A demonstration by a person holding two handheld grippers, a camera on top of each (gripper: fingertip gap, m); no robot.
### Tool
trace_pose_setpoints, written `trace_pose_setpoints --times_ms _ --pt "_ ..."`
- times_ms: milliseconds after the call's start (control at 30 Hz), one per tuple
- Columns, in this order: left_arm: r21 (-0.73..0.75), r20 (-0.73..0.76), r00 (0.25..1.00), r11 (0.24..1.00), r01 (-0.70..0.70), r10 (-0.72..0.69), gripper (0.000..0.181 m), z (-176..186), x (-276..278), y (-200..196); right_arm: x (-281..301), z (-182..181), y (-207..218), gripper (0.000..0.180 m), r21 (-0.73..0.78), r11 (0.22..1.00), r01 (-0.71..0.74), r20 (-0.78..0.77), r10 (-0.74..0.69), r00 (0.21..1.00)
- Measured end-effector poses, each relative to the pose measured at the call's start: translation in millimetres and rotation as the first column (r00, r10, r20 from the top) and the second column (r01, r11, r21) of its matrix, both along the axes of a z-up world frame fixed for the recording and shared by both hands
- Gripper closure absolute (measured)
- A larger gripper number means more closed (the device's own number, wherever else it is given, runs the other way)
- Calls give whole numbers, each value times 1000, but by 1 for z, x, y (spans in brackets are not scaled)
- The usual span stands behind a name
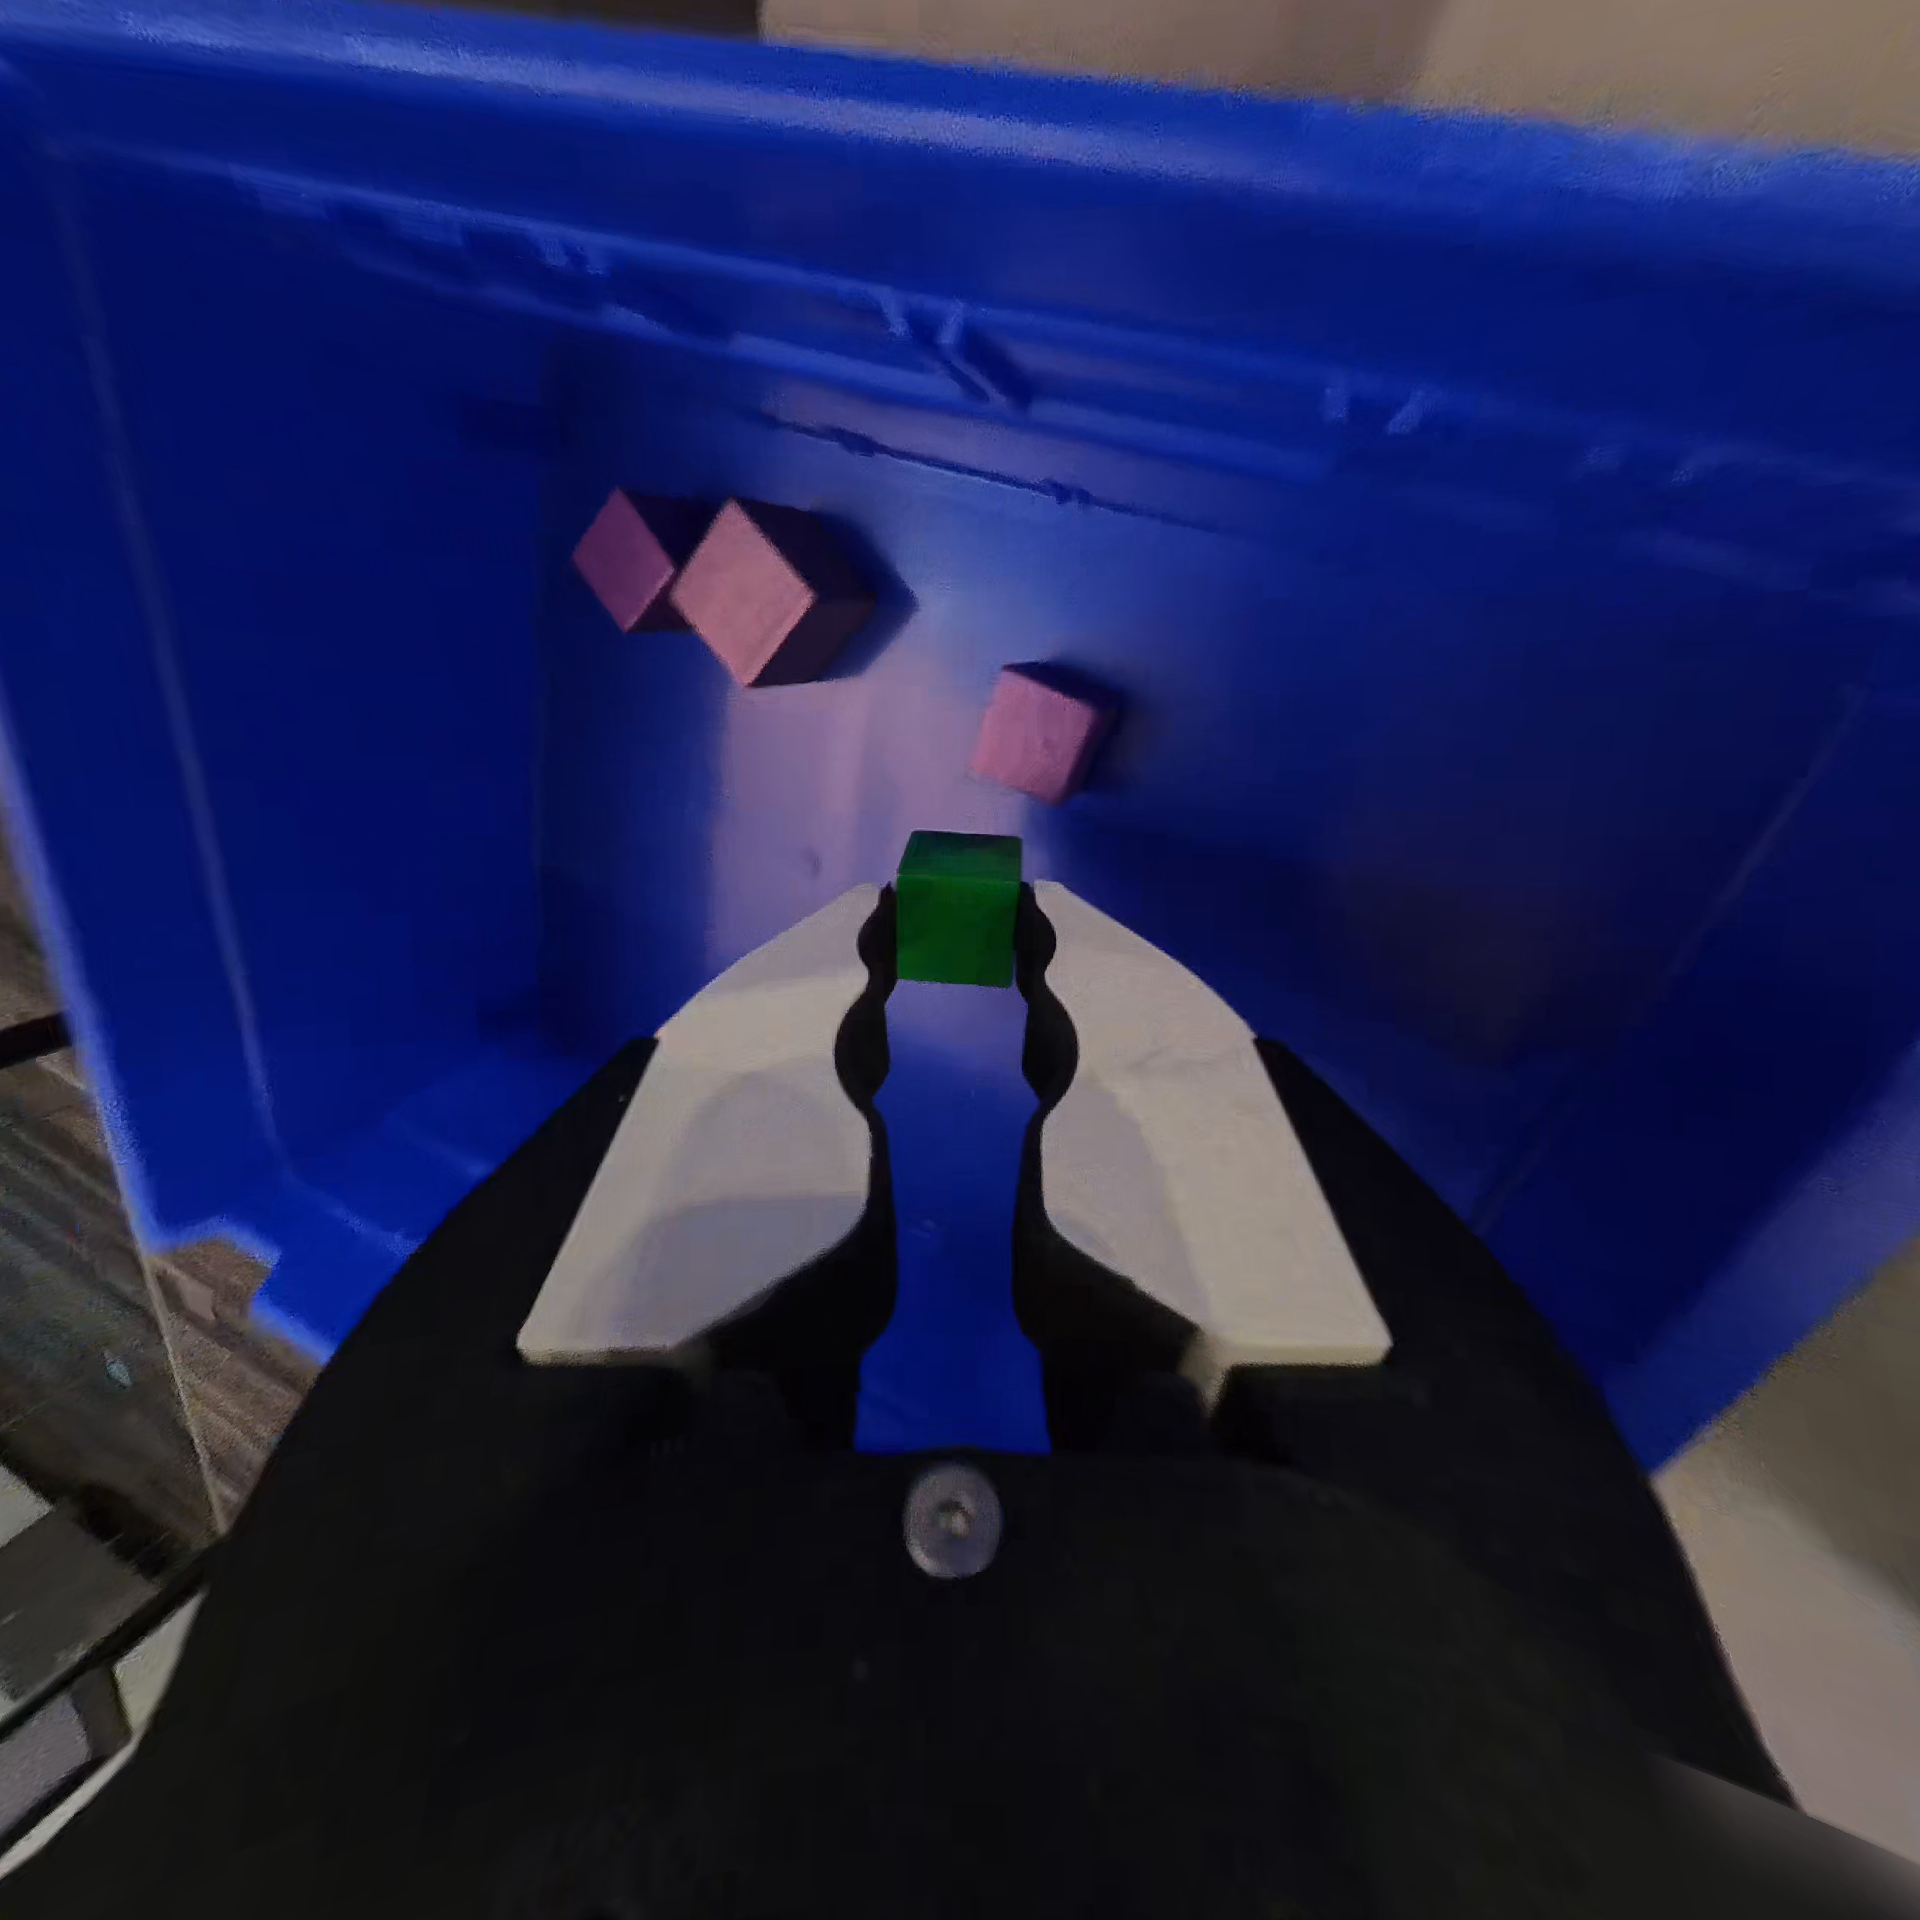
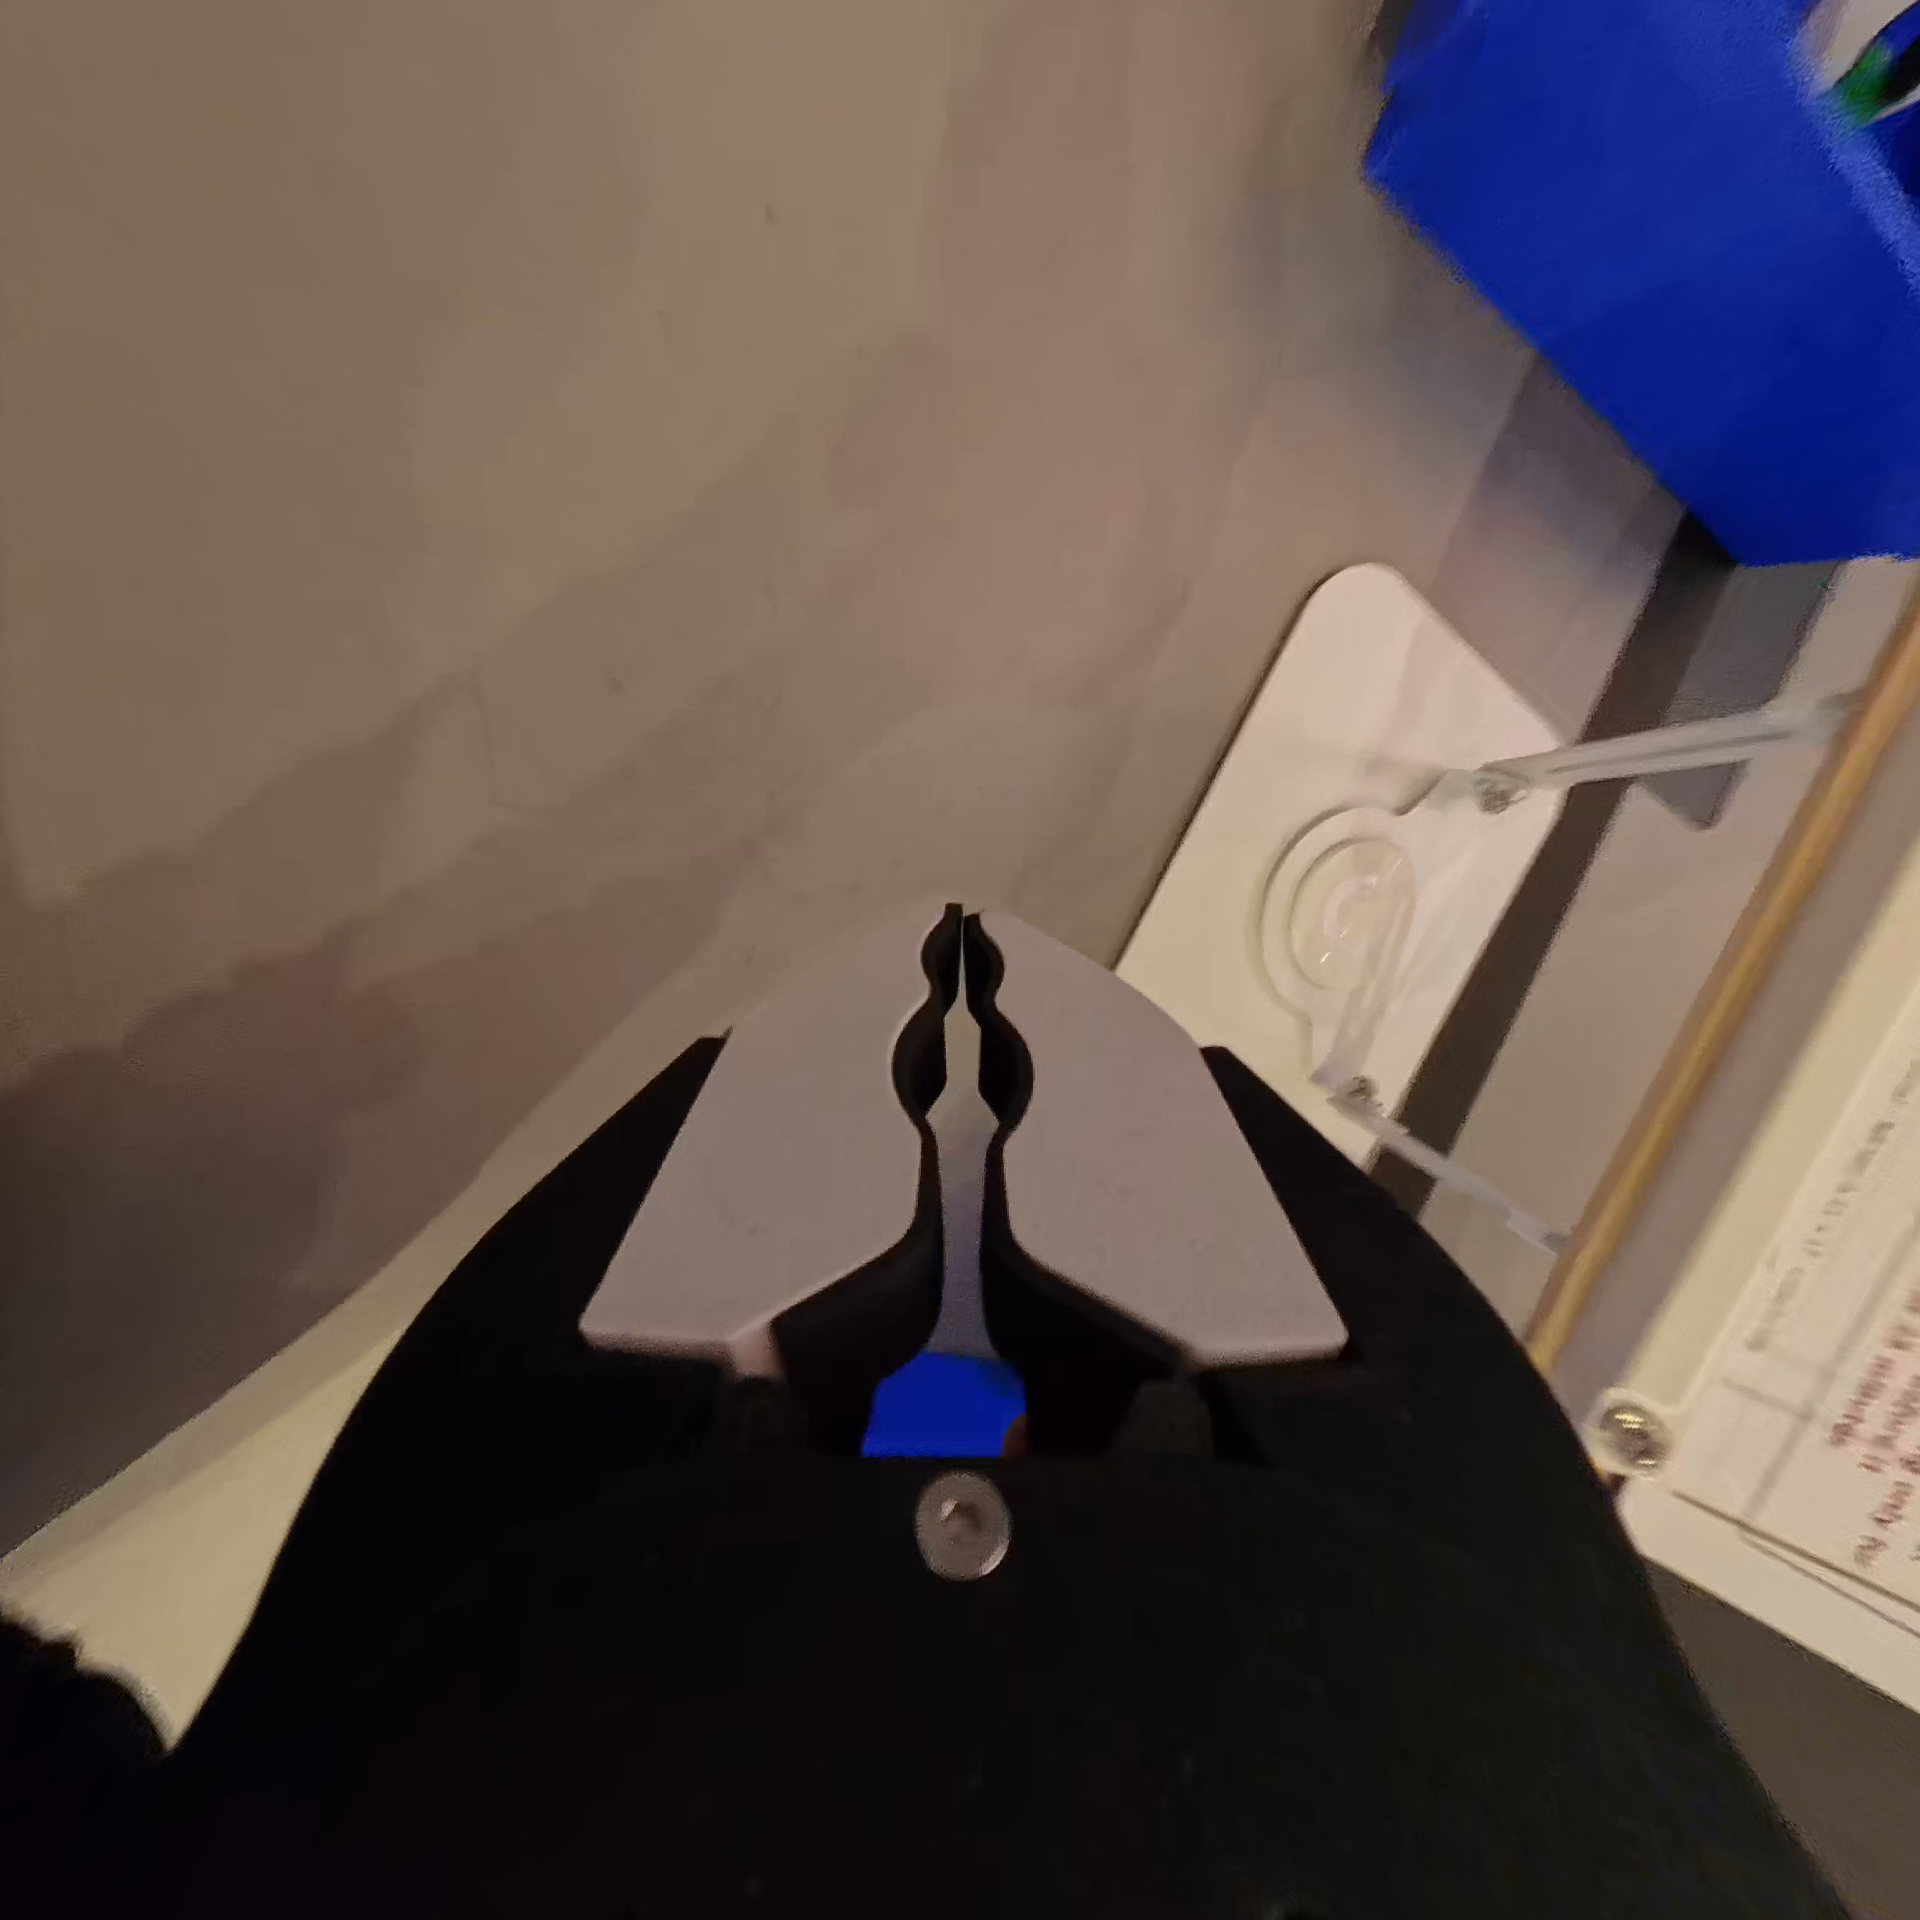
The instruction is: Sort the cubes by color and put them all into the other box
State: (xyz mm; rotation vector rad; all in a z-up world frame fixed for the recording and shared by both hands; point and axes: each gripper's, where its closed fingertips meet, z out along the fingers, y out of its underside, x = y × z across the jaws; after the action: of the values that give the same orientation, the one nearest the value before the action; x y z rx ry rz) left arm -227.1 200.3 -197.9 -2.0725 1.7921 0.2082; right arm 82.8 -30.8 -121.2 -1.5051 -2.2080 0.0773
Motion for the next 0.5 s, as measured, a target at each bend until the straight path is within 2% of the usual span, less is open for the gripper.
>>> trace_pose_setpoints --times_ms 133,200,300,367,500 --pt "54 228 974 998 -16 3 159 50 14 -21 -30 15 8 165 137 990 -35 -134 54 990" --pt "77 379 925 997 -5 -25 160 81 32 -39 -44 24 12 157 231 972 -35 -200 82 976" --pt "98 596 796 994 58 -105 160 125 70 -79 -63 39 15 143 366 930 -17 -293 132 947" --pt "85 724 673 987 134 -153 160 149 100 -112 -75 48 16 134 436 900 7 -352 163 922" --pt "41 878 446 955 295 -176 160 173 153 -173 -94 63 9 133 552 832 51 -459 253 852"
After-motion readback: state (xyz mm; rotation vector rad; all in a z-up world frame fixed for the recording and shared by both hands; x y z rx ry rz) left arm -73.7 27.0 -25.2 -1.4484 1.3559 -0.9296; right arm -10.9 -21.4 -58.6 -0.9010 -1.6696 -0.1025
